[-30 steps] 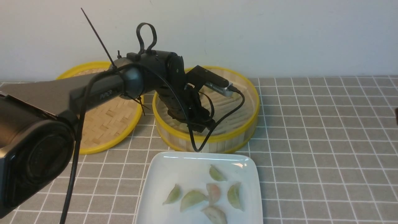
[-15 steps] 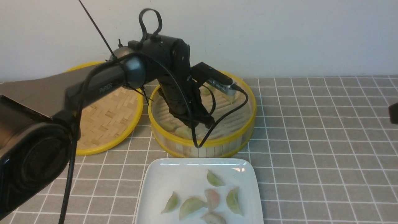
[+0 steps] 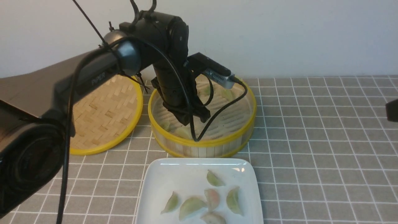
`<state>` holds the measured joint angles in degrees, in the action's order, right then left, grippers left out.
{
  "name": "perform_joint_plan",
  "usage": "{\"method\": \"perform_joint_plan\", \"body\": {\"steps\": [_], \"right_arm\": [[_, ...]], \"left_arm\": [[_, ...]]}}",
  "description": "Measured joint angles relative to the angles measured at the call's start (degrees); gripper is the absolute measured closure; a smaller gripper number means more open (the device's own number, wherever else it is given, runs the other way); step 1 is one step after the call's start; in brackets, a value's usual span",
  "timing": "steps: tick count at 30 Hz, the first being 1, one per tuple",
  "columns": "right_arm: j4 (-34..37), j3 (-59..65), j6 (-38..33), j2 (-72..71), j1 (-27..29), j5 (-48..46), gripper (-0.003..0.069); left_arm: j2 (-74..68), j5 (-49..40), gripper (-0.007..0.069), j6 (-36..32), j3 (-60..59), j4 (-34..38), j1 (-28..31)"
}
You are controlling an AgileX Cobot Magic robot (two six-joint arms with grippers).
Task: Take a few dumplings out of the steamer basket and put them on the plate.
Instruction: Use the left arm to grab a dumpling from the steamer, then use the left arm to put the dumpling into the plate
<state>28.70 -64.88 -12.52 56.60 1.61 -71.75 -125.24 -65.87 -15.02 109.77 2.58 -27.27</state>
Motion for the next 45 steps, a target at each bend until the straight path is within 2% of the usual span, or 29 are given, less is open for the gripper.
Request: {"method": "perform_joint_plan", "body": {"steps": [1, 3, 4, 6, 8, 11, 16, 24, 32, 40, 45], "right_arm": [[0.00, 0.00, 0.00, 0.00, 0.00, 0.00, 0.0670], [0.18, 0.00, 0.00, 0.00, 0.00, 0.00, 0.0670], [0.18, 0.00, 0.00, 0.00, 0.00, 0.00, 0.0670], [0.25, 0.00, 0.00, 0.00, 0.00, 0.00, 0.0670], [0.25, 0.00, 0.00, 0.00, 0.00, 0.00, 0.0670], [0.43, 0.00, 0.00, 0.00, 0.00, 0.00, 0.0670], [0.49, 0.00, 0.00, 0.00, 0.00, 0.00, 0.0670], [0.65, 0.00, 0.00, 0.00, 0.00, 0.00, 0.0670], [1.12, 0.05, -0.06, 0.00, 0.00, 0.00, 0.0670], [1.24, 0.05, -0.48, 0.00, 0.00, 0.00, 0.0670], [1.30, 0.05, -1.59, 0.00, 0.00, 0.00, 0.0670]], "left_arm": [[-0.11, 0.00, 0.0513, 0.00, 0.00, 0.00, 0.00], [-0.99, 0.94, 0.0382, 0.19, 0.00, 0.00, 0.00], [-1.05, 1.10, 0.0372, 0.27, 0.00, 0.00, 0.00], [-1.16, 2.20, 0.0243, 0.73, 0.00, 0.00, 0.00], [-1.50, 3.07, 0.0164, 1.46, 0.00, 0.00, 0.00], [-3.09, 3.39, 0.0088, 3.25, 0.00, 0.00, 0.00], [-5.07, 2.83, 0.0085, 5.76, 0.00, 0.00, 0.00], [-5.18, 0.95, 0.0191, 6.54, 0.00, -0.10, 0.00], [-5.36, 0.22, 0.0195, 6.54, 1.00, -0.10, 0.00], [-3.85, -4.32, 0.0195, 6.54, 12.62, -0.15, 0.00], [4.32, -4.58, 0.0195, 6.56, 16.16, 0.36, 0.00]]}}
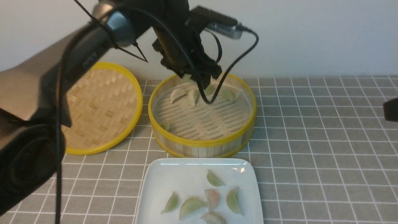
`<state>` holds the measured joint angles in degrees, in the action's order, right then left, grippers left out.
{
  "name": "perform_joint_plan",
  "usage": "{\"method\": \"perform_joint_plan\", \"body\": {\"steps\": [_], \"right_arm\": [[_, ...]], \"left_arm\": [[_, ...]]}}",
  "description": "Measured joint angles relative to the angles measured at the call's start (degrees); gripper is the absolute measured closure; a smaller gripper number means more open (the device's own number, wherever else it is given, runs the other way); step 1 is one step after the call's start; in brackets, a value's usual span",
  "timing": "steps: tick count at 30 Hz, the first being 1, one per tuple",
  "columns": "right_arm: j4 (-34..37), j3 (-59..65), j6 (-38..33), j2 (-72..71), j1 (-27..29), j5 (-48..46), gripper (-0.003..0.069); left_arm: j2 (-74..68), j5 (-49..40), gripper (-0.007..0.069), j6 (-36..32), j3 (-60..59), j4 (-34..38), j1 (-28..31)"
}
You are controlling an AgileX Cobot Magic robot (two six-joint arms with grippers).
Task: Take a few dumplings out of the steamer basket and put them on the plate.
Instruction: Use the left arm to put the dumpling into the plate, then use the left arm to grab a dumpling from the steamer
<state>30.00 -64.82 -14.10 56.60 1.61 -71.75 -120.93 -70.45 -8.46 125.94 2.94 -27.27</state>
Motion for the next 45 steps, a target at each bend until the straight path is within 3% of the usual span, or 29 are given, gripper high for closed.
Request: {"method": "perform_joint_plan", "body": {"steps": [5, 12, 20, 35, 41, 45], "right_arm": [[0.12, 0.00, -0.05, 0.00, 0.00, 0.00, 0.0670], [0.78, 0.00, -0.19, 0.00, 0.00, 0.00, 0.0669], [2.78, 0.00, -1.56, 0.00, 0.00, 0.07, 0.0669], [3.58, 0.00, -1.94, 0.00, 0.00, 0.44, 0.0669], [3.63, 0.00, -2.69, 0.00, 0.00, 0.62, 0.0669], [3.69, 0.00, -2.76, 0.00, 0.00, 1.09, 0.0669]], "left_arm": [[7.67, -0.43, 0.0197, 0.77, -3.47, 2.00, 0.00], [16.52, -1.07, 0.0197, 1.28, -20.86, 10.02, 0.00], [13.93, -0.93, 0.0197, -0.40, -33.49, 16.05, -0.62], [5.56, 0.45, 0.0197, -2.56, -34.28, 16.03, -3.10], [5.56, 0.45, 0.0095, -1.69, -31.02, 12.12, -3.47], [5.56, 0.45, 0.0081, 3.24, -27.23, 8.50, -3.47]]}}
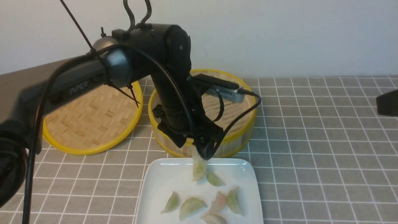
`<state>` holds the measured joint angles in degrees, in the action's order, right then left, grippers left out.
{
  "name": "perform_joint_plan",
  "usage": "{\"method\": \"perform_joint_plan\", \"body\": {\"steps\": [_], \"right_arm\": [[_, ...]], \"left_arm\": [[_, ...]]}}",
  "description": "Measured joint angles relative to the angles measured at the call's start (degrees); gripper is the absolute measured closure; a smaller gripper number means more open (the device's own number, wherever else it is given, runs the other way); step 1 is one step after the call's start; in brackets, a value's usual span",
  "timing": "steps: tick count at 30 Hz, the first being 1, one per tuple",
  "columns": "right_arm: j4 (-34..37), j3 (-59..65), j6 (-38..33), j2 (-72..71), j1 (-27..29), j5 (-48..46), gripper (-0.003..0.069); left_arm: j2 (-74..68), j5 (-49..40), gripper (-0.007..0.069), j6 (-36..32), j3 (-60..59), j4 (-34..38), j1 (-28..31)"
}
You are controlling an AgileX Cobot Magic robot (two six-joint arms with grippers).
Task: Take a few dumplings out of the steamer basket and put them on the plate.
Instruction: Use the left arm to grab a dumpling from the steamer
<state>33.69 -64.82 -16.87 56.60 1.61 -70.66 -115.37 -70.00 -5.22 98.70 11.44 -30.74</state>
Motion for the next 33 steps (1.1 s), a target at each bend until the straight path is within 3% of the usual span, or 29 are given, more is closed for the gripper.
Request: {"method": "perform_joint_plan", "body": {"steps": [8, 12, 22, 30, 33], "right_arm": [[0.12, 0.00, -0.14, 0.00, 0.00, 0.18, 0.0669], [0.12, 0.00, -0.14, 0.00, 0.00, 0.22, 0.0669], [0.12, 0.00, -0.14, 0.00, 0.00, 0.22, 0.0669], [0.12, 0.00, -0.20, 0.00, 0.00, 0.22, 0.0669], [0.12, 0.00, -0.20, 0.00, 0.00, 0.22, 0.0669]], "left_arm": [[-0.13, 0.24, 0.0080, 4.30, 8.61, -8.88, 0.69], [-2.84, 1.64, 0.0080, 5.56, 10.75, -10.72, 3.69], [-11.16, 4.68, 0.0080, -2.75, 11.13, -13.47, 6.79], [-14.03, 5.39, 0.0084, -3.91, 11.13, -13.77, 6.32], [-14.30, 5.39, 0.0131, -3.91, 11.13, -13.77, 6.28]]}}
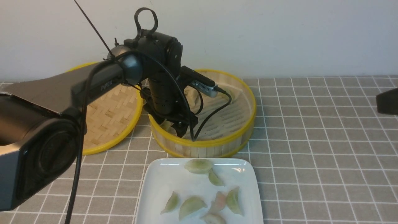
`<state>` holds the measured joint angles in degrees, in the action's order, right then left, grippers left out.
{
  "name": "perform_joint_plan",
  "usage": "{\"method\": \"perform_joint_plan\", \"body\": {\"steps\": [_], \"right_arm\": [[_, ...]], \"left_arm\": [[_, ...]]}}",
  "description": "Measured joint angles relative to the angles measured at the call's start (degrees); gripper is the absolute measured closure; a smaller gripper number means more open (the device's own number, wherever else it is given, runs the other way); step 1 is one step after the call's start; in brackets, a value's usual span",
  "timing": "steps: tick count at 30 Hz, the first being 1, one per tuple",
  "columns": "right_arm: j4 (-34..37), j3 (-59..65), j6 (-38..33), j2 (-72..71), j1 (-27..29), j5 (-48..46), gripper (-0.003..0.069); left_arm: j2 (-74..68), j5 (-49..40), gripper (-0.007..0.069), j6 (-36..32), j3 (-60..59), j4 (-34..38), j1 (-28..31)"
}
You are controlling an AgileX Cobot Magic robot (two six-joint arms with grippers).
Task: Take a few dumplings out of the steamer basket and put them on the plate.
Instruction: Use the left arm to grab a dumpling from the steamer, then use the left arm to put the dumpling into the plate
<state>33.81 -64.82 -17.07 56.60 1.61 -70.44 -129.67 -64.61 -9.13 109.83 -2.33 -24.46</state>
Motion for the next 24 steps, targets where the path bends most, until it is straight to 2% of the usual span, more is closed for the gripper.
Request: {"method": "perform_joint_plan", "body": {"steps": [3, 4, 5, 6, 7, 8, 13, 17, 24], "right_arm": [[0.00, 0.00, 0.00, 0.00, 0.00, 0.00, 0.0669], [0.00, 0.00, 0.00, 0.00, 0.00, 0.00, 0.0669], [0.00, 0.00, 0.00, 0.00, 0.00, 0.00, 0.0669], [0.00, 0.00, 0.00, 0.00, 0.00, 0.00, 0.0669], [0.07, 0.00, 0.00, 0.00, 0.00, 0.00, 0.0669], [0.11, 0.00, 0.00, 0.00, 0.00, 0.00, 0.0669], [0.22, 0.00, 0.00, 0.00, 0.00, 0.00, 0.0669], [0.28, 0.00, 0.00, 0.00, 0.00, 0.00, 0.0669], [0.23, 0.00, 0.00, 0.00, 0.00, 0.00, 0.0669]], "left_arm": [[-0.60, -0.06, 0.0198, 0.00, 0.06, -0.06, -0.02], [-0.88, -0.06, 0.0268, 0.00, 0.23, -0.98, -0.02], [-0.98, -0.06, 0.0278, 0.00, 0.32, -1.07, -0.02], [-1.22, -0.11, 0.0330, 0.00, 0.51, -1.52, -0.02], [-1.56, -0.18, 0.0422, 0.00, 0.78, -2.58, -0.02], [-1.70, -0.47, 0.0450, 0.00, 0.92, -2.76, 0.04], [-1.86, -1.20, 0.0449, 0.00, 1.98, -2.87, 0.04], [-2.80, -4.87, 0.0465, 0.00, 6.64, -1.52, 0.04], [1.45, -5.53, 0.0473, 0.64, 12.64, -0.56, -0.06]]}}
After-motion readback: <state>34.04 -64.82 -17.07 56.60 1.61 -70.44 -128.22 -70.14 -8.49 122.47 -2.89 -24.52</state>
